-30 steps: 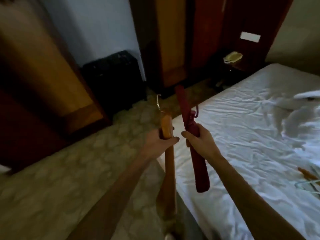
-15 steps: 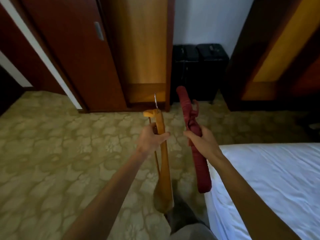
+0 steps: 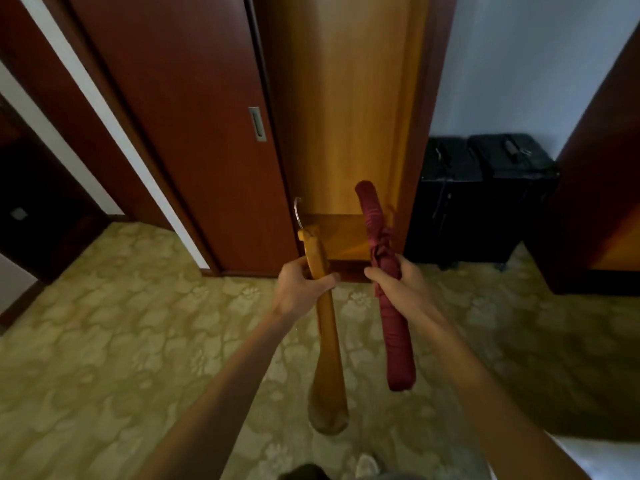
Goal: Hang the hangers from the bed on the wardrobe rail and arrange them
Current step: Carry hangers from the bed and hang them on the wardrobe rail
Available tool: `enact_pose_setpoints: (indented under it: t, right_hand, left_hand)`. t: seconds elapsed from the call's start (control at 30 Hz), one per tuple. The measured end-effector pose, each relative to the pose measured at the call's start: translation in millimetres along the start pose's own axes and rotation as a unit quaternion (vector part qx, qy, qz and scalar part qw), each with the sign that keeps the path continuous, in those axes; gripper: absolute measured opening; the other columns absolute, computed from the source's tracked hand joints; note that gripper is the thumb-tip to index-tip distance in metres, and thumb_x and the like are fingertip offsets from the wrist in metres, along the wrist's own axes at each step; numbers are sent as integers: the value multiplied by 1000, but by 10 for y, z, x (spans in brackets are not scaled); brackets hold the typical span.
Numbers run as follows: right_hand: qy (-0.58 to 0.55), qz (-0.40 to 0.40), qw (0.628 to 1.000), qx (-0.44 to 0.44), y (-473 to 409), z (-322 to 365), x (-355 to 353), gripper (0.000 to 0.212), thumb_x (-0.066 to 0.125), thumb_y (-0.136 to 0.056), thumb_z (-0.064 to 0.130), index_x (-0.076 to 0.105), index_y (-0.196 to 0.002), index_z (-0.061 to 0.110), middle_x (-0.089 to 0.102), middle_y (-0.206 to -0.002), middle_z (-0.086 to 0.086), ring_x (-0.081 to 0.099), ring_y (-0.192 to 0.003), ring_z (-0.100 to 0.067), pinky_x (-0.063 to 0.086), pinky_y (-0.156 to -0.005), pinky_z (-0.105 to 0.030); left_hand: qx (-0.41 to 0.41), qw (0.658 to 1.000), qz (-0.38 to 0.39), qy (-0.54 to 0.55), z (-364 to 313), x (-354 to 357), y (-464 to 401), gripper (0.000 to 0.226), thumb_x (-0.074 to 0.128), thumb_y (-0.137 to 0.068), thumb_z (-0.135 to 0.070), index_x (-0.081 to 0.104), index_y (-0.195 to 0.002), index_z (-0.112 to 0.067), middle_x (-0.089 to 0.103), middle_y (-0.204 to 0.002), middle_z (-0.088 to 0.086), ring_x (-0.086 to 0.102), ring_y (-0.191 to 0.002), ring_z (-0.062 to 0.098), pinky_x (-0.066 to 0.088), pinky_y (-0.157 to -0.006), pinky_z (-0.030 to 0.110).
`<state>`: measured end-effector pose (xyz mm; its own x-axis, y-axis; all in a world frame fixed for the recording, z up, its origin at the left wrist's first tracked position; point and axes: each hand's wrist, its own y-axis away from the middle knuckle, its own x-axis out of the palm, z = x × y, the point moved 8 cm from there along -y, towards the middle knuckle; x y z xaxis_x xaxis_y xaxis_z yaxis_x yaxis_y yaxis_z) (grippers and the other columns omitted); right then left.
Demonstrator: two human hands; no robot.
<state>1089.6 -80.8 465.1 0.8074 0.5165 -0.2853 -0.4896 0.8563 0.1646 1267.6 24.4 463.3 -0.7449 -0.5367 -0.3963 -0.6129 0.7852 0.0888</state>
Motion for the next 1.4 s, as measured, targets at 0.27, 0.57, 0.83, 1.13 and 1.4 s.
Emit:
enact_pose_setpoints:
  t: [0.27,0.57,0.83,1.13,1.4]
  right_hand:
    - [8,28,1000,2,-1409,520,840,21,70,-88,31,66,-95,12,67,-68,0,65,-63,-14,50,-65,-28]
    - [7,-43,998,39,-2999,1135,1499,21,69,-89,34,64,-95,15,68,-73,0,66,-67,-13,47,-66,-28]
    - [-30,-96,994,46,-4053,1758,1679,24,69,-89,40,67,-98,18,70,-77,0,68,-75,-16,49,-69,-29]
    - [-31,-111,993,-9,-5464,2436,1465,26,68,-87,46,68,-104,27,70,-93,4,68,-89,-16,49,-71,-30]
    - [-48,-114,986,-112,-6844,3622,688,16,69,-86,51,63,-95,38,73,-96,8,69,-89,-10,55,-88,-35]
  left_hand:
    - [3,999,19,29,115,-535,-1591,17,81,-81,-23,71,-88,-11,74,-79,1,73,-74,13,56,-63,23]
    - [23,992,114,53,56,-962,-3592,8,79,-83,-20,73,-86,-15,76,-79,0,74,-76,15,61,-68,30]
    - [88,981,168,41,-502,-1193,-4931,6,76,-86,-16,71,-88,-14,72,-74,-8,70,-65,1,55,-58,15]
    - [86,986,130,58,-1226,-1270,-6355,24,79,-83,-28,75,-92,-6,77,-84,7,74,-76,19,61,-66,32]
    - [119,983,90,109,-2552,-1260,-7687,26,79,-80,-33,75,-94,-12,78,-89,4,75,-83,18,61,-81,36]
